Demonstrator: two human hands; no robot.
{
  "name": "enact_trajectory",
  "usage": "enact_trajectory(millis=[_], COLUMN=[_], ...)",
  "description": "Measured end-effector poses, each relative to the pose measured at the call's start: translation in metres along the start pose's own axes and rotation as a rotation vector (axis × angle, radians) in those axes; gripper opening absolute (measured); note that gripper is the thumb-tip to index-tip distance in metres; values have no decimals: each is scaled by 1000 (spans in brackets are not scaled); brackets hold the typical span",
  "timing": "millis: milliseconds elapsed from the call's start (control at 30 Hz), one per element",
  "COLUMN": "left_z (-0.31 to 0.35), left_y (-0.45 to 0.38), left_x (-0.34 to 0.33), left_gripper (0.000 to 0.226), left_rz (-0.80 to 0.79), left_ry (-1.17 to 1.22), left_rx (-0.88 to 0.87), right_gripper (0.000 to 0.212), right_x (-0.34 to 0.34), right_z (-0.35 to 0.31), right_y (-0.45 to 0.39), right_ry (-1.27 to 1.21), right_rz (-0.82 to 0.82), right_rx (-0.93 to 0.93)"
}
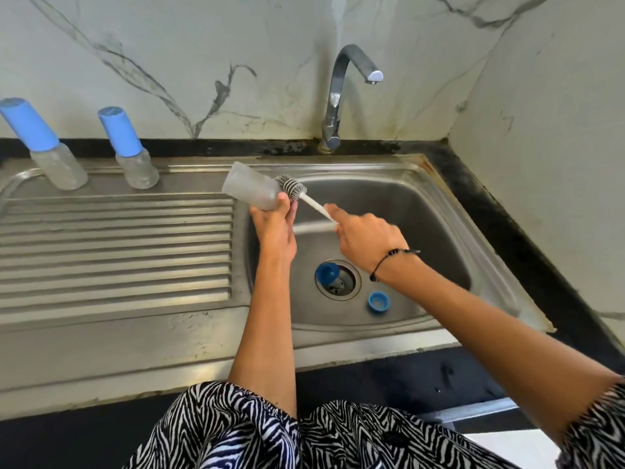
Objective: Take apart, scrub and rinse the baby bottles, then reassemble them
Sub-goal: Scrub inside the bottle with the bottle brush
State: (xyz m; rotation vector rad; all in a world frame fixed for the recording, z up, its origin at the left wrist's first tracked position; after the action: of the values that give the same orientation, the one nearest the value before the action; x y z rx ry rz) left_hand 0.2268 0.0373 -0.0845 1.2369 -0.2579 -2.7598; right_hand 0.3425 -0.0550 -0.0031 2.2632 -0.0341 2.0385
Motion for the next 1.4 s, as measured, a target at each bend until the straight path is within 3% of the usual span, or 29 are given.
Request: enact_trajectory(millis=[100,233,367,533,767,933,1033,1267,1400], left_z=[-1,3,8,7,-2,-1,-3,-13,-13], left_y=[3,4,3,1,1,5,5,8,10], left_x=[-7,-11,-2,11,-5,-10,0,-19,-22], left_gripper=[55,54,50,37,41,59,53,41,43], left_rz=[-29,52,147,265,117,170,246,-20,-29], left_ry=[-19,123,-95,-174,-138,-68,-14,13,89], left_rx=[26,66,38,-24,-18,9,34,114,137], right_gripper=[45,49,49,50,52,49,49,54,52], right_x=[5,1,-7,-15,-7,-10,-13,-1,1], right_z=[2,-2,3,-10,-3,-9,-17,-4,-1], right_y=[-9,-1,11,22,-4,7,14,-4,2], right_ry=[-10,-12,-61,-62,-45,-66,-42,-24,-17], right_rz=[-10,-15,-39,-53,-24,-40,-36,-15,1], right_rx=[-23,-18,-38,-36,-81,-59,-35,-93,-67])
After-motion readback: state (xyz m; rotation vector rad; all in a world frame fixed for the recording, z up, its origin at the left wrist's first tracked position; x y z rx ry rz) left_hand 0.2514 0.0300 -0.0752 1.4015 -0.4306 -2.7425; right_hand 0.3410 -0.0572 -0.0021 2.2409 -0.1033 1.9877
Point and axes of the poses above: each hand's wrist, its own y-axis away from the middle knuckle, its own x-axis out of the back of the hand, z = x × y, the point moved 8 cm from there along -y, towards the middle knuckle
